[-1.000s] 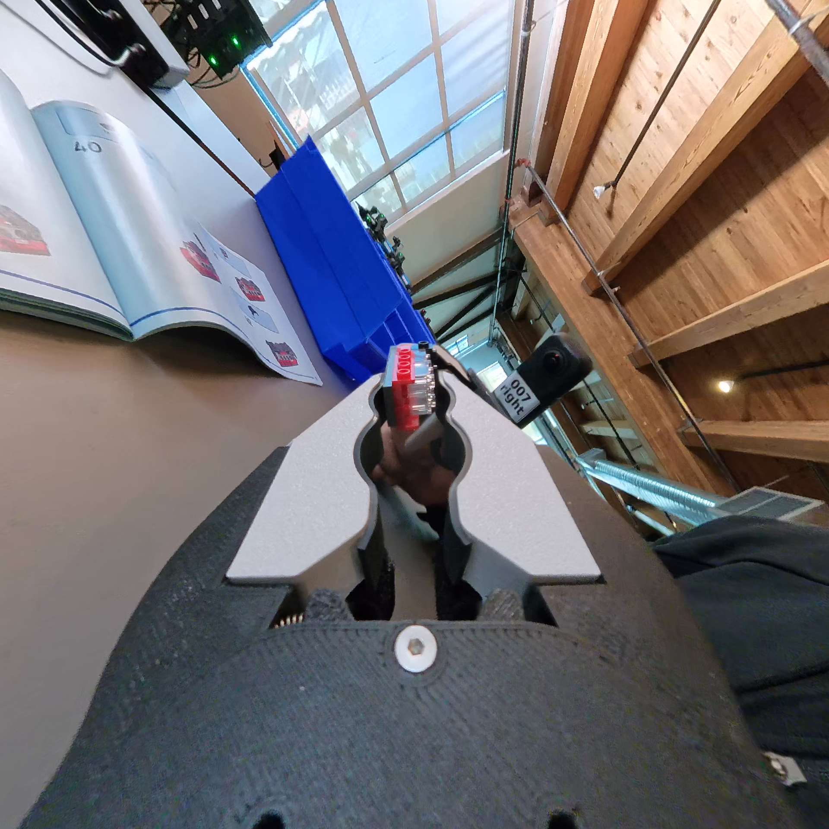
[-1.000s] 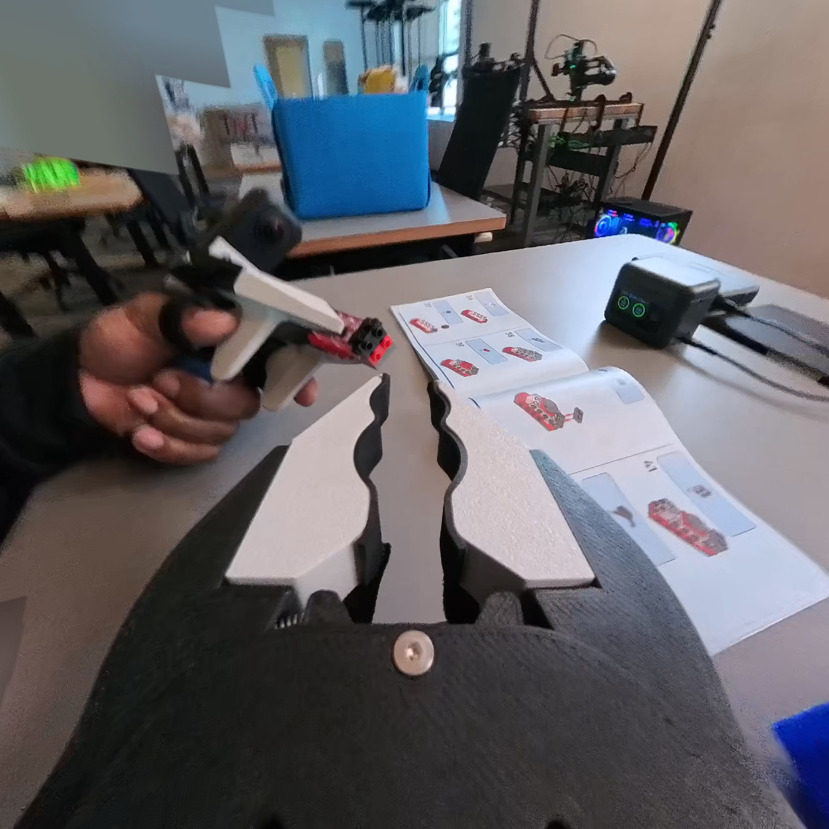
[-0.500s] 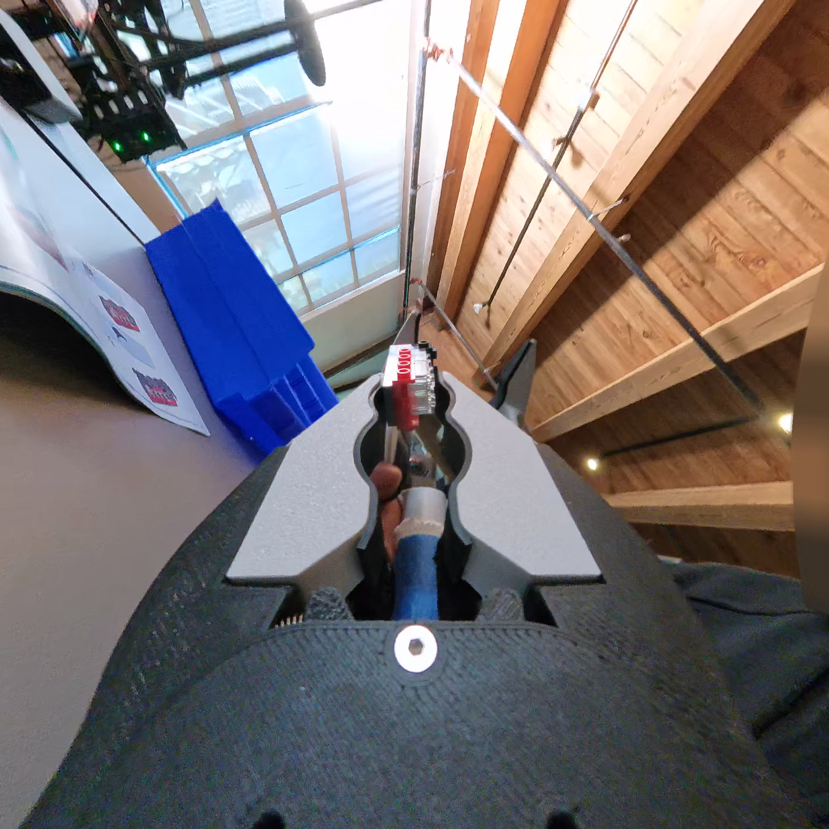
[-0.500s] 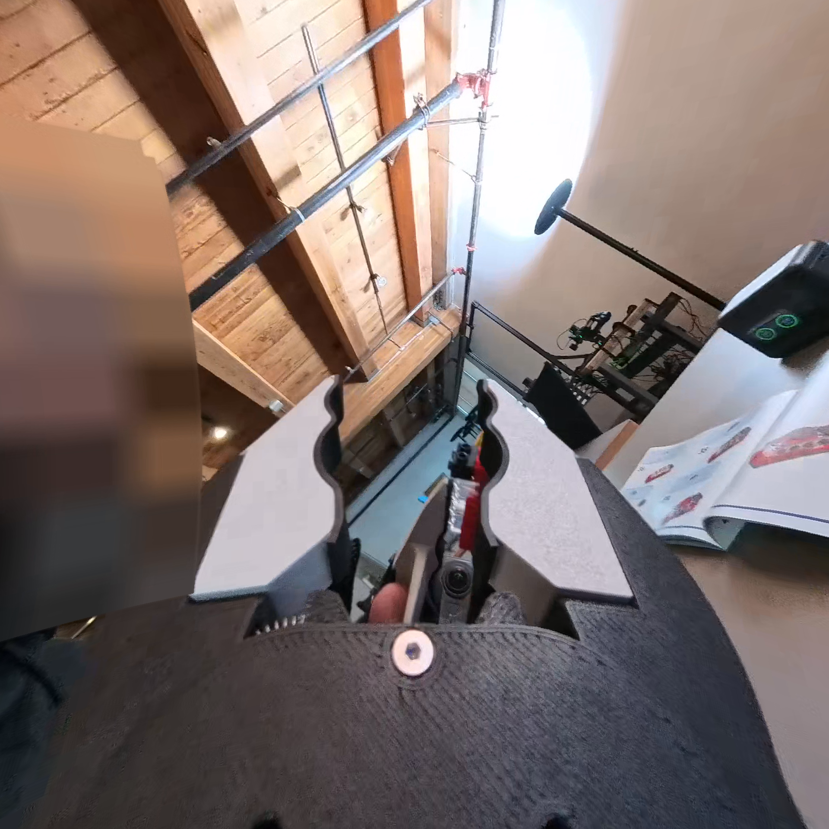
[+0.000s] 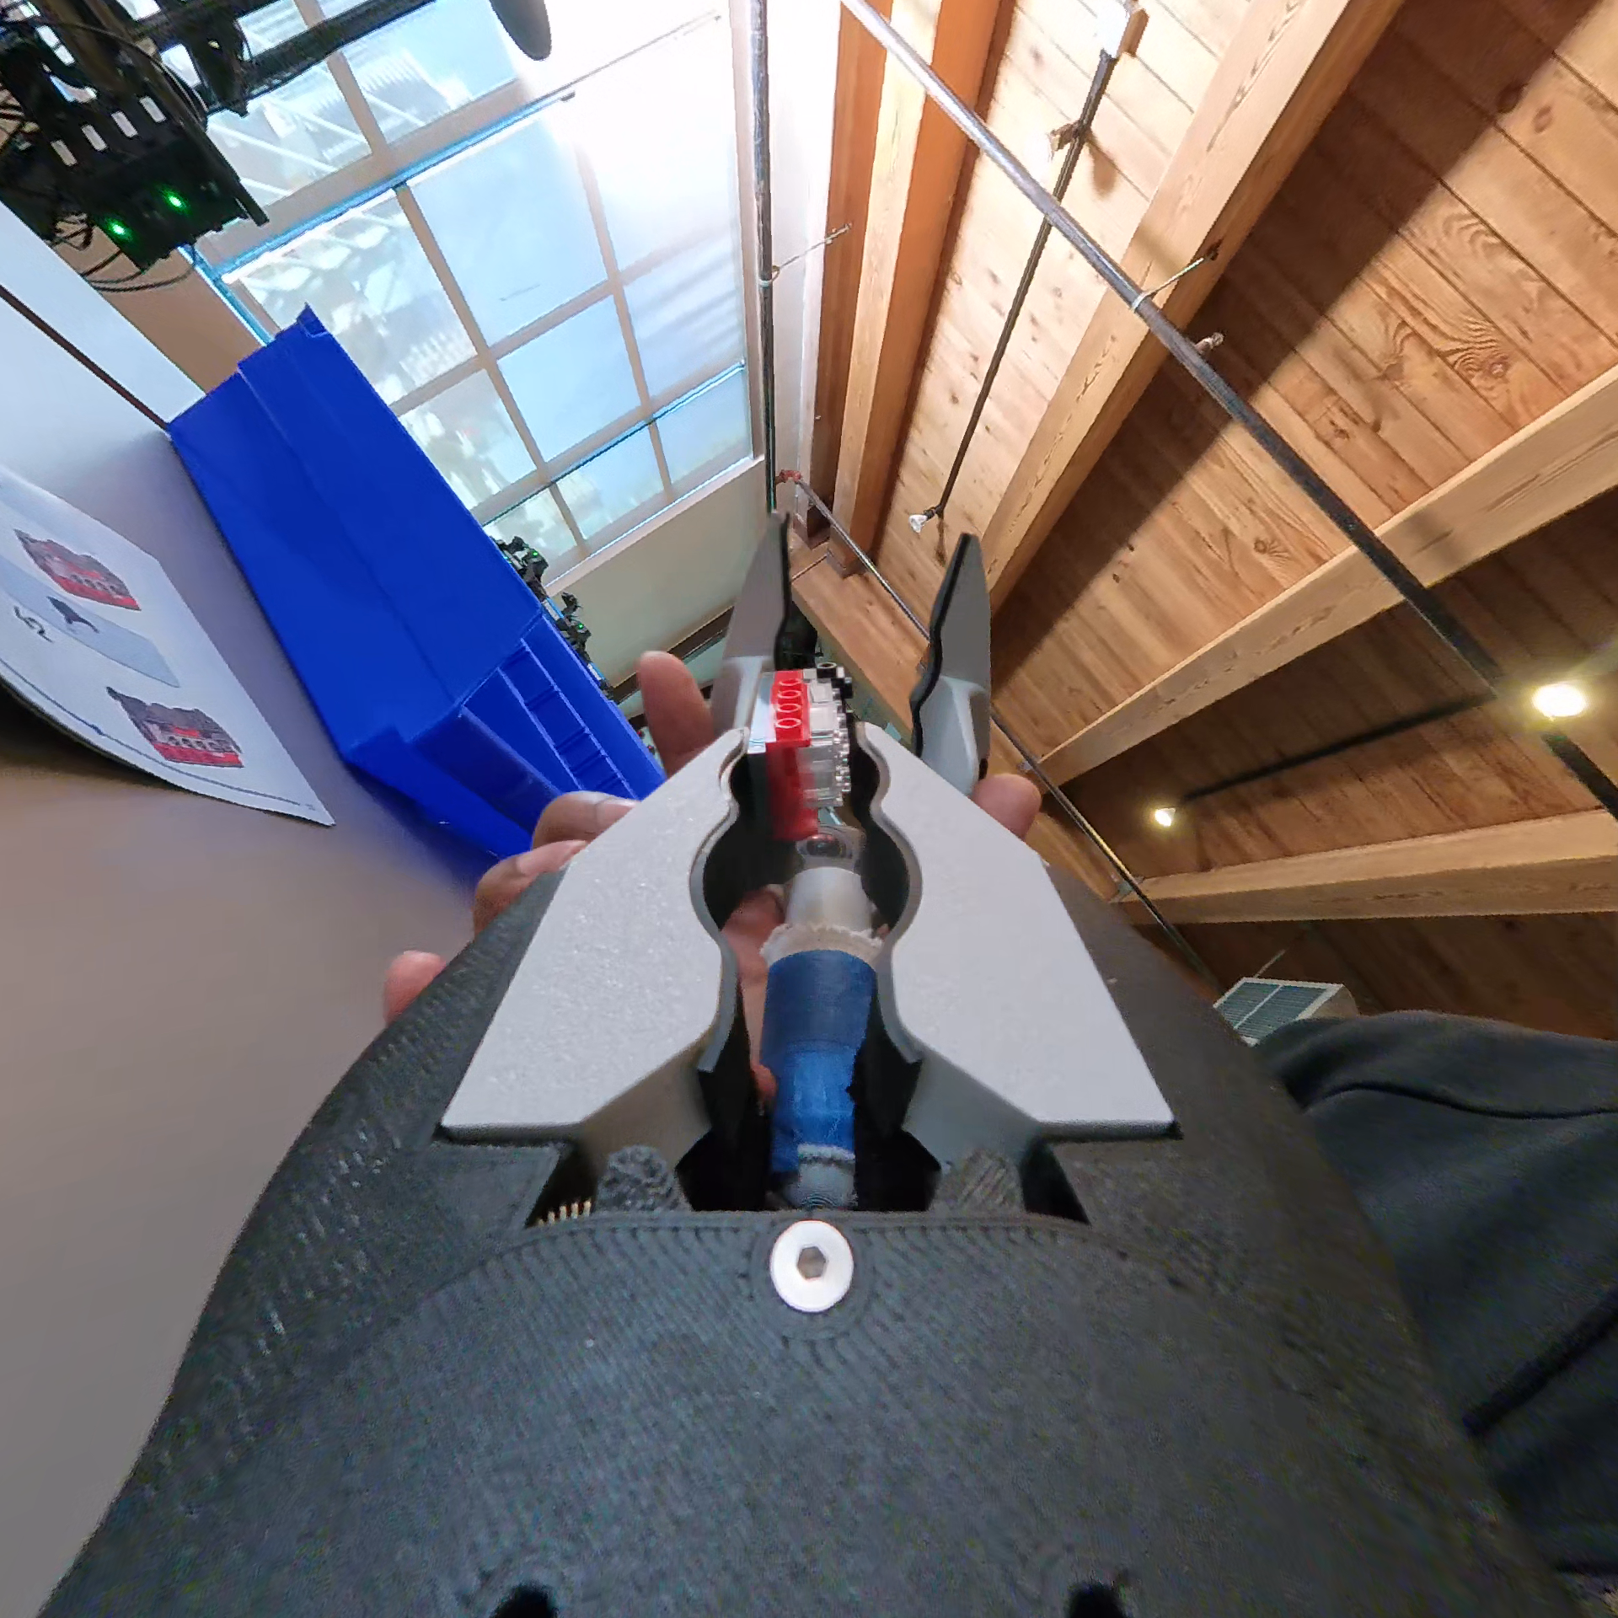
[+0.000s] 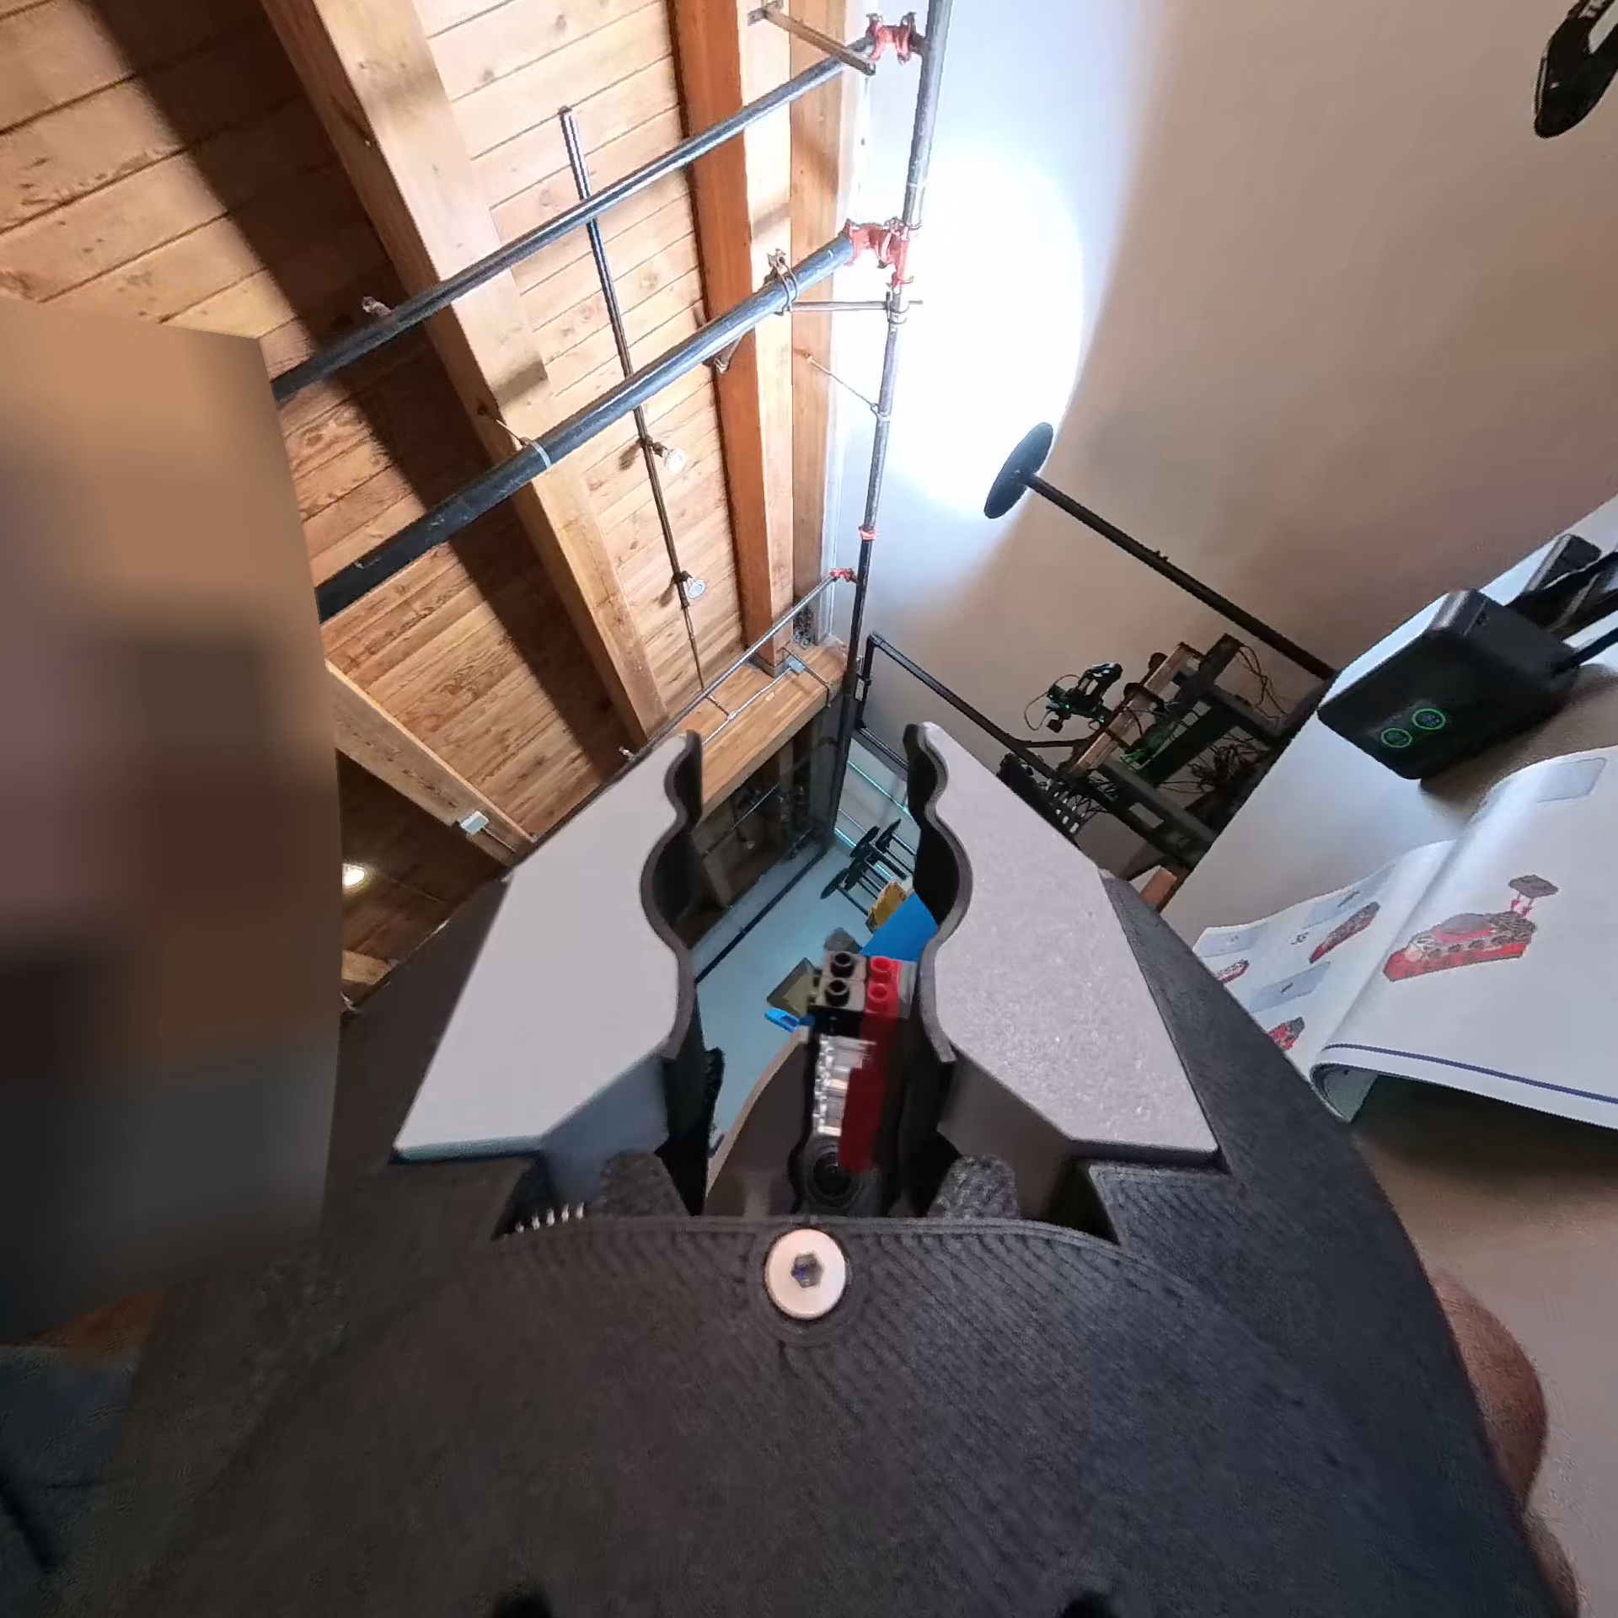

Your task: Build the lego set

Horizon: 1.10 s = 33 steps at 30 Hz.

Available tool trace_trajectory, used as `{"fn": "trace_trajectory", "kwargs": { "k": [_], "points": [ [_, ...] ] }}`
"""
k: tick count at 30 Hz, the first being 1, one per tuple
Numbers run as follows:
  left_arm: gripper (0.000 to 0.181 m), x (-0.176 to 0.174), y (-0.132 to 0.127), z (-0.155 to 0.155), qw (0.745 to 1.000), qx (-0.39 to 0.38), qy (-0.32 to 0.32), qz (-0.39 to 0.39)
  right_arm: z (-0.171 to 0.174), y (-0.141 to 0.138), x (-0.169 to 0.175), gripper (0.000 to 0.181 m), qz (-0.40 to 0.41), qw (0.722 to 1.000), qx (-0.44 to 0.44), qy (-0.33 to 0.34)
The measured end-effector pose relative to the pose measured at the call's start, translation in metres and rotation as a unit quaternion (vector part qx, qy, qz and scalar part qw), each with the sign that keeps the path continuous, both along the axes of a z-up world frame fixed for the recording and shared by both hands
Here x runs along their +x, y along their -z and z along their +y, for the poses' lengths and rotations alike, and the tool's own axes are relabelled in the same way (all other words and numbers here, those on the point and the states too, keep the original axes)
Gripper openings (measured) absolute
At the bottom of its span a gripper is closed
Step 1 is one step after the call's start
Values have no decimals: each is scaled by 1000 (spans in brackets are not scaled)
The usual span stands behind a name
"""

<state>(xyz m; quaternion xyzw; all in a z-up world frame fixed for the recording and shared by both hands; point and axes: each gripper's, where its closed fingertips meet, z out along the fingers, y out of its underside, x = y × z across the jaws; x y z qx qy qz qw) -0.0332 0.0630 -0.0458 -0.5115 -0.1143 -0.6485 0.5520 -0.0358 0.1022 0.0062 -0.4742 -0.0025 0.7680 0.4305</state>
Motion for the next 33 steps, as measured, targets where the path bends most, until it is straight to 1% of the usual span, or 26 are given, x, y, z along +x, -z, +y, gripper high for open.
{"fn": "trace_trajectory", "kwargs": {
  "k": [3,5,7,9,11,13,14,17,20,24,27,30,33],
  "points": [
    [21,-9,8,6,999,-29,-18,-11,-4,0,0,44,-10,1000,22,-6],
    [20,-11,15,10,998,-53,-18,-12,-6,5,0,44,-42,998,41,-2],
    [20,-5,17,10,998,-59,-4,-5,-6,11,2,44,-90,993,64,27],
    [20,8,16,7,998,-56,13,8,-11,13,3,47,-108,991,71,28],
    [21,17,13,4,999,-41,12,18,-14,14,2,48,-114,992,56,14],
    [21,19,8,0,999,-28,16,11,-12,18,2,46,-109,994,19,-1],
    [21,23,7,-2,999,-24,26,9,-9,20,3,42,-107,994,2,-7],
    [21,26,2,-6,1000,-10,26,-1,0,29,9,26,-108,993,-47,-5],
    [21,27,-3,-10,999,1,31,-24,2,29,16,18,-107,993,-56,2],
    [21,28,-15,-18,998,33,42,-45,-3,22,22,12,-115,993,-29,2],
    [21,28,-20,-22,996,47,47,-61,-6,18,27,14,-134,991,16,9],
    [21,35,-11,-15,996,8,61,-60,-14,17,30,19,-169,983,74,9],
    [21,41,6,-7,997,-38,61,-28,-23,25,37,21,-249,958,141,30]
  ]
}}
